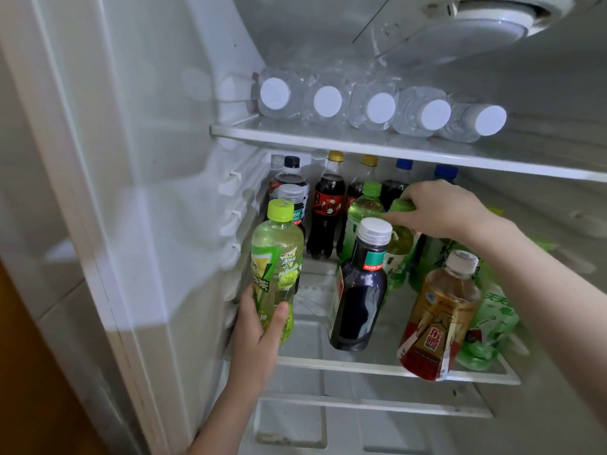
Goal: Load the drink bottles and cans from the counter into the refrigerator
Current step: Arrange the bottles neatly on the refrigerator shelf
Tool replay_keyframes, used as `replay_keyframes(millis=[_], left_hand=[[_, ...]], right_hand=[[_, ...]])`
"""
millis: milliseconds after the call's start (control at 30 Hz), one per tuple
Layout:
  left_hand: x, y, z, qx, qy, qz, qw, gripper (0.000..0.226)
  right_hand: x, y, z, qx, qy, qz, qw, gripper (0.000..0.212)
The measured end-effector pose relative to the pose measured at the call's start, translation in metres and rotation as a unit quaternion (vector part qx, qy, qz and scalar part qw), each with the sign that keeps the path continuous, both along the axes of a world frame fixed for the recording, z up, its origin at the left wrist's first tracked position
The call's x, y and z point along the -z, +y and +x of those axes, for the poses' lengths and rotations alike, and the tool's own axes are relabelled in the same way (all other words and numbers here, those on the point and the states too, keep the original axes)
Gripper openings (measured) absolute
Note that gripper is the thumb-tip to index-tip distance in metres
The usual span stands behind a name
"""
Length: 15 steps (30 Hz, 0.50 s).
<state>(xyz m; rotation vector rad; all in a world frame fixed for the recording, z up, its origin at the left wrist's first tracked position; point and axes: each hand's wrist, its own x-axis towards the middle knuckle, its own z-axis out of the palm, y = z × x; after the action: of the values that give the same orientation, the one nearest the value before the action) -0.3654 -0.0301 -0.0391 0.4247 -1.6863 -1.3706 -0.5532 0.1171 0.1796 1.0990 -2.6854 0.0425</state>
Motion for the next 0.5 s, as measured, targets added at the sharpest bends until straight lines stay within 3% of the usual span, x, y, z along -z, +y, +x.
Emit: replay_keyframes(millis=[133, 500], left_hand=[[-0.001, 0.001, 0.001, 0.002, -0.005, 0.005, 1.0, 0.047], [0.001, -0.001, 0.001, -0.002, -0.002, 0.013, 1.0, 0.054]], right_hand=[[-0.004, -0.022, 0.002, -0.008, -0.006, -0.035, 0.999, 0.052], [-0.002, -0.09, 0.011, -0.033, 0.021, -0.015, 0.999, 0.053]])
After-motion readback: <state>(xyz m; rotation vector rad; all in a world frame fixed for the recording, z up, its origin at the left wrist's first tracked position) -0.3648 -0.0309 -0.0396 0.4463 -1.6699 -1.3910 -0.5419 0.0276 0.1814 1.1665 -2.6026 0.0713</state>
